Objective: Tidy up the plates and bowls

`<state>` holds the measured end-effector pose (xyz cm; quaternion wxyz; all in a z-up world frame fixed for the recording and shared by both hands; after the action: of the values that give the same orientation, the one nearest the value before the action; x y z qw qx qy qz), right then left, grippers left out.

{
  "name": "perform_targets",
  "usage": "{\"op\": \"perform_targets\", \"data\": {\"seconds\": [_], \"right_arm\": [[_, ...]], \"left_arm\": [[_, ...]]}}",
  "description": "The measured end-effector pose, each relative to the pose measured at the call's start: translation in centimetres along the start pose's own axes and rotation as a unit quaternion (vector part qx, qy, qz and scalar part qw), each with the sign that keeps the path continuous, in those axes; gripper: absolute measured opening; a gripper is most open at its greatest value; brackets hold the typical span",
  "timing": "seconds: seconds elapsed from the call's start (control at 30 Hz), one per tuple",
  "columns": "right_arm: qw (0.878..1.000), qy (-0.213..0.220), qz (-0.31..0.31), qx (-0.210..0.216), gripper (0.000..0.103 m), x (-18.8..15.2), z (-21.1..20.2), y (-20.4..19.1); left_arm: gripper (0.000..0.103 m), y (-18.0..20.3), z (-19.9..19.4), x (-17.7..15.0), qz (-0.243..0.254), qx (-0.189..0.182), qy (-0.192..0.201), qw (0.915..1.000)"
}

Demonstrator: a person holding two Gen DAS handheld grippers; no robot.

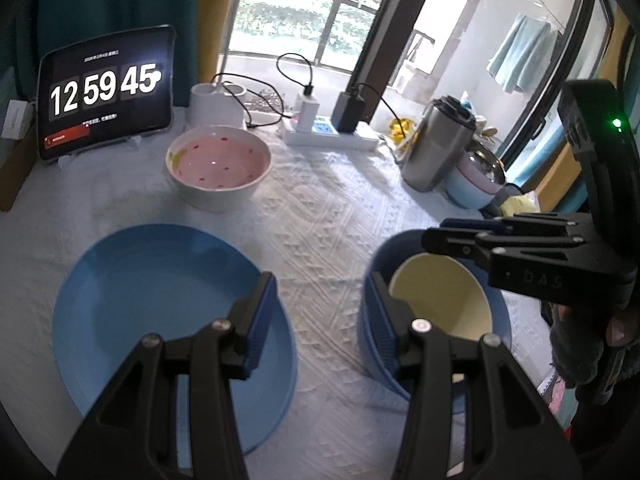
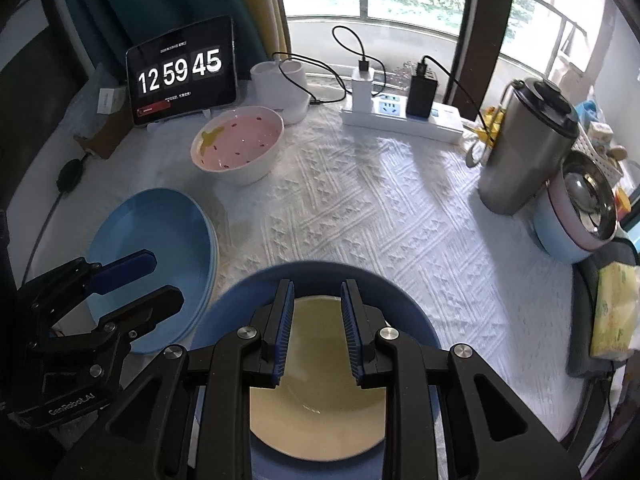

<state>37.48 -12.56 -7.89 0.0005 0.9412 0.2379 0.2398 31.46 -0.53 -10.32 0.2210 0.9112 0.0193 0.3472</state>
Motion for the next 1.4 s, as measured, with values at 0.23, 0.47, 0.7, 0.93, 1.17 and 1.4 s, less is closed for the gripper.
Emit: {"op": "perform_targets", "data": {"seconds": [0.23,0.47,0.7,0.93,1.17,1.4], "right_arm": [[1.000,0.003,-0.014,0.004,0.026,1.7,0.7,-1.3],[1.000,-0.002,-0.025,0.008,0.026,3.4,1.8,-2.4],[0.999,-0.003,-0.036,0.010,0.026,5.1,2.7,-3.4],[0.999,-0.006,-0.044,0.013,0.026,6.6,4.0,-4.4],[0.999,-0.008,-0.048,0.016,0.026,8.1,5.2,-5.1],[0.998,-0.012,-0.053,0.018,0.026,9.7,6.6,-5.8]], "left_arm": [[0.047,-1.8,-0.2,1.1,-0.014,0.005,0.008,0.9999],[0.047,-3.8,-0.2,1.9,-0.029,0.011,0.012,0.9994],[0.047,-5.4,0.1,2.8,-0.042,0.017,0.015,0.9989],[0.047,-7.1,0.2,3.9,-0.053,0.022,0.023,0.9981],[0.047,-9.2,0.6,4.9,-0.073,0.025,0.027,0.9966],[0.047,-10.8,1.2,5.9,-0.083,0.028,0.029,0.9958]]}}
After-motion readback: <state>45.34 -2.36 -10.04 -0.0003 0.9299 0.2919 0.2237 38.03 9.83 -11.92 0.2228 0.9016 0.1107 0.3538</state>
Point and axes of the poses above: each gripper's, at about its wrist camera, not at the fingertips, and z roughly the way its jaws point, y to its right, x to its top, the point moved 6 cm from there along z, roughly the way its jaws point, and after that the axes turned 9 degrees about -x, right-handed, at the moved point
